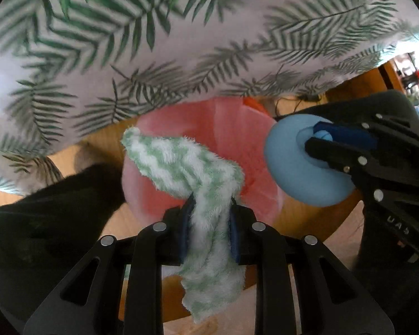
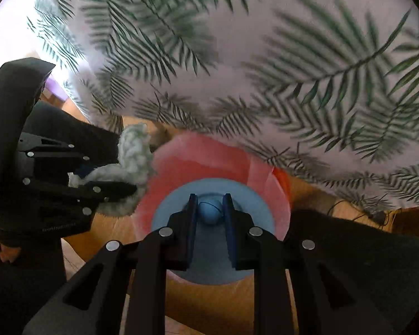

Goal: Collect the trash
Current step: 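Carry the cloth and blue lid down to the pink bin and release both, then raise both tools back up over the table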

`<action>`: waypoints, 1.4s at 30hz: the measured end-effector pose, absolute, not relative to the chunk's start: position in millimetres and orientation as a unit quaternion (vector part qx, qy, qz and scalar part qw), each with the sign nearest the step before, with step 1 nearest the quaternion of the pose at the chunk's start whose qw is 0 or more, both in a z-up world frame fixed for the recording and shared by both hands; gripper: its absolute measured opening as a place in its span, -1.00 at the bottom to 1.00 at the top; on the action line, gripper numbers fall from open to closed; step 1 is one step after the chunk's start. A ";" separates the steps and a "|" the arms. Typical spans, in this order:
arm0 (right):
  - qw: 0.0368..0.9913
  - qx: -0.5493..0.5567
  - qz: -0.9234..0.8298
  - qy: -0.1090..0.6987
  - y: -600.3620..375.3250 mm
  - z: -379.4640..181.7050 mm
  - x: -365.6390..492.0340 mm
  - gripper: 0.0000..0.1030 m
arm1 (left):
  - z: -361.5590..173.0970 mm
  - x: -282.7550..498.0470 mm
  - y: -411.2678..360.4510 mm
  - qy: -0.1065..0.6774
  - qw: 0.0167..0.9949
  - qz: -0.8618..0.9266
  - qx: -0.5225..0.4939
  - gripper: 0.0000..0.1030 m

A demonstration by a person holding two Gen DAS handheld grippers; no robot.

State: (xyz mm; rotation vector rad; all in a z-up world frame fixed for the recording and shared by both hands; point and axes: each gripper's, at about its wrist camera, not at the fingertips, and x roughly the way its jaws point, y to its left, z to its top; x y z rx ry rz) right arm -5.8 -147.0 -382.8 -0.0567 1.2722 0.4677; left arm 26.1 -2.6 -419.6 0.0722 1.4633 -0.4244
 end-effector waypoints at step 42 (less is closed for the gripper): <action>0.839 -0.069 0.182 0.508 -164.4 -330.6 -15.5 0.83 | -331.5 20.0 -2.7 0.549 0.824 -0.118 0.079 0.23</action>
